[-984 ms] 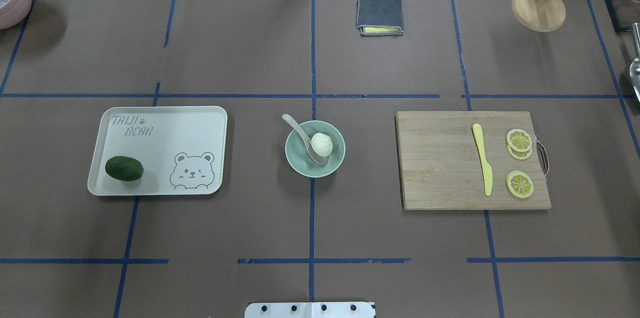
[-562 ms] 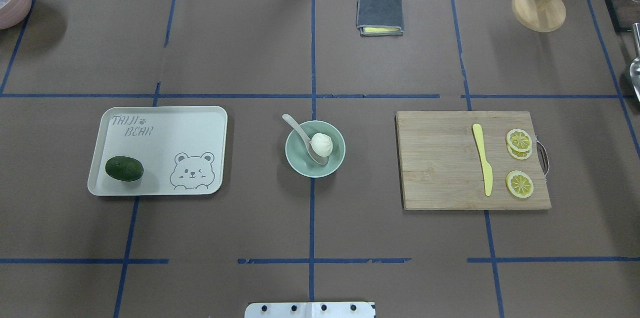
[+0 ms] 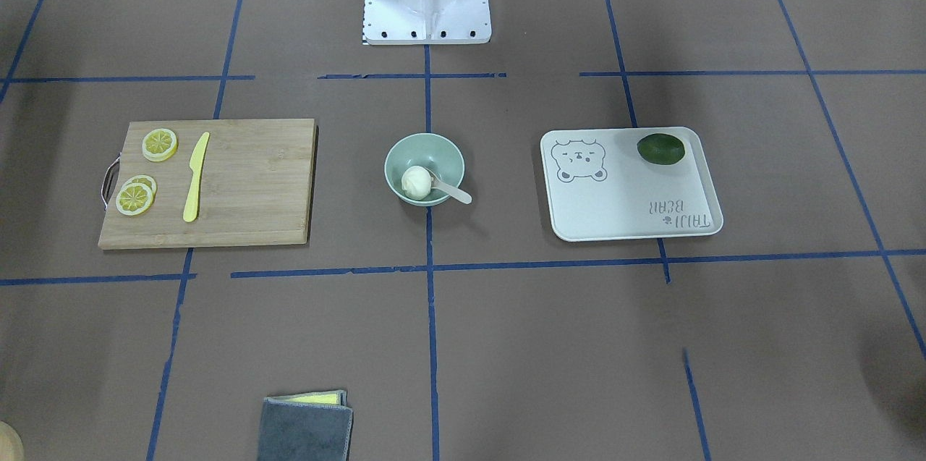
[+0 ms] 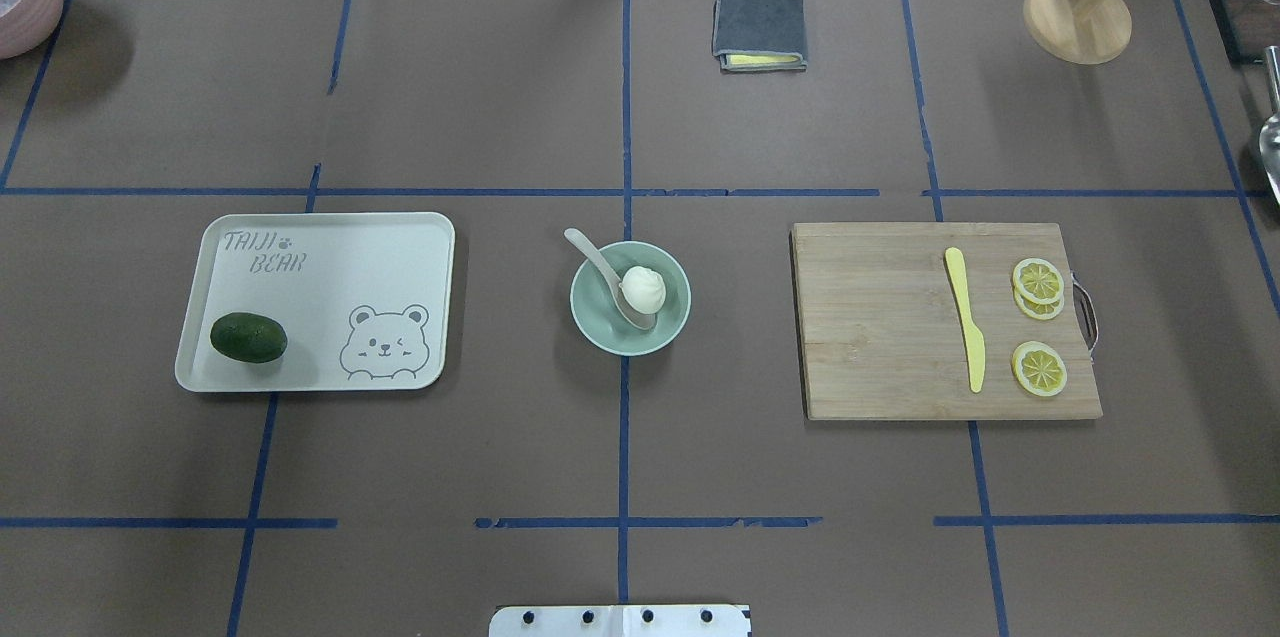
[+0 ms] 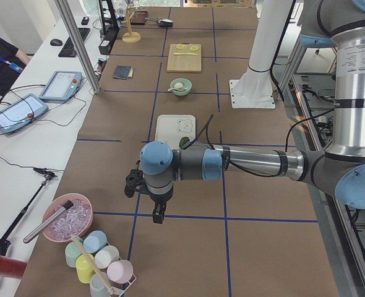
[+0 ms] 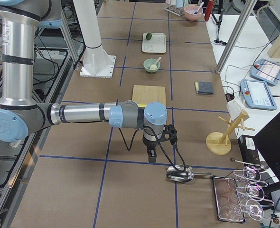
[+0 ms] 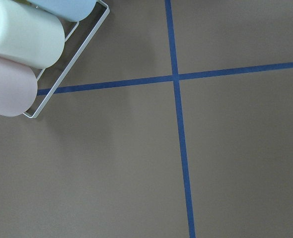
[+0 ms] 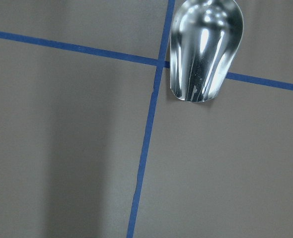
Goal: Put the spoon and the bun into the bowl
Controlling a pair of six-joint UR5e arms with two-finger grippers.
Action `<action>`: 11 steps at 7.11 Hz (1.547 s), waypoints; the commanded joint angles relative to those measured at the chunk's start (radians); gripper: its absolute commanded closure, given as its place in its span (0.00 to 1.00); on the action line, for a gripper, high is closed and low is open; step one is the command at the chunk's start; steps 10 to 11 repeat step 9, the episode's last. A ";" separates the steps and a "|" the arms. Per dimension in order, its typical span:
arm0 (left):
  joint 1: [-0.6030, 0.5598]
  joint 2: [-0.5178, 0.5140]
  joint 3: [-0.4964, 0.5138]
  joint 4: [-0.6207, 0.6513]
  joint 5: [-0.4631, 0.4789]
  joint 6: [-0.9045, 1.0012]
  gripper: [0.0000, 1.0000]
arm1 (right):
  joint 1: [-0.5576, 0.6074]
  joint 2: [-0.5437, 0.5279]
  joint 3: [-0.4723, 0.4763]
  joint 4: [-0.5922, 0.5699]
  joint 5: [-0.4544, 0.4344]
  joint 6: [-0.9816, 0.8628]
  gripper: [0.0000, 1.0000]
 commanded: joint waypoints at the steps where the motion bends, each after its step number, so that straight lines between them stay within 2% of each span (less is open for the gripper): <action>1: 0.002 0.000 0.000 -0.001 -0.001 0.000 0.00 | -0.001 0.001 -0.002 0.001 0.000 0.002 0.00; 11: 0.000 0.000 0.001 -0.001 0.002 0.000 0.00 | -0.001 0.008 0.028 0.005 0.022 -0.004 0.00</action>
